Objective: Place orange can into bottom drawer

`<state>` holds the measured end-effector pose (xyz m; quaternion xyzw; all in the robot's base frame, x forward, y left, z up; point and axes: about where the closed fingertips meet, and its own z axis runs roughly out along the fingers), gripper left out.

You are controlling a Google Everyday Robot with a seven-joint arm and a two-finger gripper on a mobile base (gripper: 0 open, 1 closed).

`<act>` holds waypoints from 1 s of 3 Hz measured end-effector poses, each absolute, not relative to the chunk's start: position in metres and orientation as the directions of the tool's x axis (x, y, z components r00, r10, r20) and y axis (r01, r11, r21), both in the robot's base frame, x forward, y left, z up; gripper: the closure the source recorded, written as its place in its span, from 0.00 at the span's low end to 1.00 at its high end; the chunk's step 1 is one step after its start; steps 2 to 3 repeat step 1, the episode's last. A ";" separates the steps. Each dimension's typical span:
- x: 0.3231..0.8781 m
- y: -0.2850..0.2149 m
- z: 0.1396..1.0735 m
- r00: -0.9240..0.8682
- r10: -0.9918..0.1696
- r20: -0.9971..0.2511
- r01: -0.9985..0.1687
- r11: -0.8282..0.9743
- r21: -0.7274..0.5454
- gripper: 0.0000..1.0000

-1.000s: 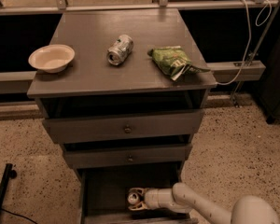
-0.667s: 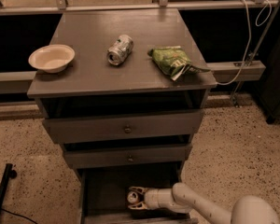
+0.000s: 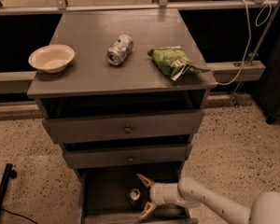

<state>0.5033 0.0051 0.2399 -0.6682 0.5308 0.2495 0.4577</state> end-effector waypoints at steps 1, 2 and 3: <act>0.500 0.008 0.247 0.323 -0.477 -0.817 -0.936 -0.033 -0.351 0.00; 0.500 0.008 0.247 0.323 -0.477 -0.817 -0.936 -0.033 -0.351 0.00; 0.500 0.008 0.247 0.323 -0.477 -0.817 -0.936 -0.033 -0.351 0.00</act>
Offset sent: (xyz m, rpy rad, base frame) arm 0.0000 0.0000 0.0000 0.0000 0.0000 0.0000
